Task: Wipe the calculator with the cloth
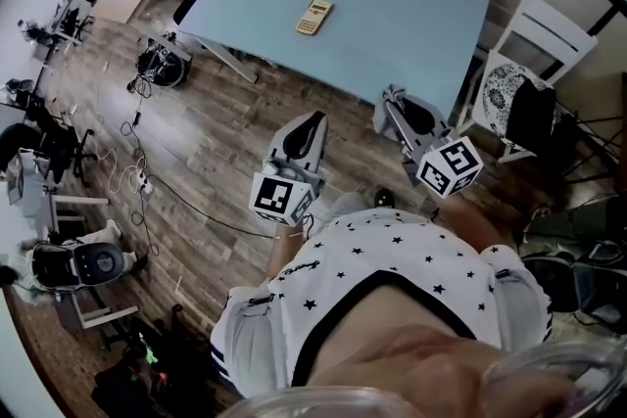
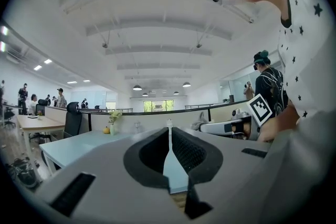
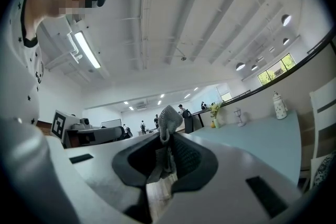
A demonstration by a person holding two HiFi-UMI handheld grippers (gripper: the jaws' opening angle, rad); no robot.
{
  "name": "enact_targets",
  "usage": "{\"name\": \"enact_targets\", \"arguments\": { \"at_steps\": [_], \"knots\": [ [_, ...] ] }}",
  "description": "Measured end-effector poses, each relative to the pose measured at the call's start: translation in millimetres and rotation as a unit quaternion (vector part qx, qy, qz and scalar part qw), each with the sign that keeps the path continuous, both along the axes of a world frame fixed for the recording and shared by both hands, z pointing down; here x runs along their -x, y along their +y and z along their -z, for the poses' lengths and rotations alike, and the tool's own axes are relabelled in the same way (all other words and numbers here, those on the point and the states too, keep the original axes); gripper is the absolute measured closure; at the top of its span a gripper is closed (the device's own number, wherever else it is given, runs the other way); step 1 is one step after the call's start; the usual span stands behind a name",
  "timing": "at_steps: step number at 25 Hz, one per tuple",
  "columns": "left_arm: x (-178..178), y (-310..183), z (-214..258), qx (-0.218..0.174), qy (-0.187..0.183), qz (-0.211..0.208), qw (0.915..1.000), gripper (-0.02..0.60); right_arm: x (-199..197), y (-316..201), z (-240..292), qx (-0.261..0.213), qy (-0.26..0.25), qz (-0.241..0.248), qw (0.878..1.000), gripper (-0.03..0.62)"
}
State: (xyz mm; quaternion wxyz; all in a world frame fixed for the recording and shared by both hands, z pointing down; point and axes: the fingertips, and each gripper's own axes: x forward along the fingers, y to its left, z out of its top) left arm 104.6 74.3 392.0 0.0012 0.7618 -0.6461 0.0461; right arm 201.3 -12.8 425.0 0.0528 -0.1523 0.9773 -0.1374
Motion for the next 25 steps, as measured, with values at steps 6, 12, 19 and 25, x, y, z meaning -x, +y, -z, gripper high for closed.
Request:
{"name": "enact_targets", "arguments": {
  "at_steps": [6,12,19,25],
  "knots": [
    [-3.7,-21.8,2.3,-0.004,0.003,-0.017,0.9998,0.541,-1.8,-16.3,1.4,-0.001,0.003,-0.009,1.000,0.542],
    [13.1,-36.4,0.7,-0.007,0.009,-0.024,0.9996,0.541,12.4,-27.6,0.8,-0.004,0.014,-0.014,1.000,0.542],
    [44.6,-56.9,-1.8,-0.006,0.011,-0.048,0.9988,0.541,41.4,-43.7,-1.8,0.001,0.020,-0.034,0.999,0.542],
    [79.1,-73.8,-11.0,0.010,0.015,-0.070,0.9974,0.541,75.2,-62.2,-7.4,0.012,0.026,-0.053,0.998,0.542]
  ]
}}
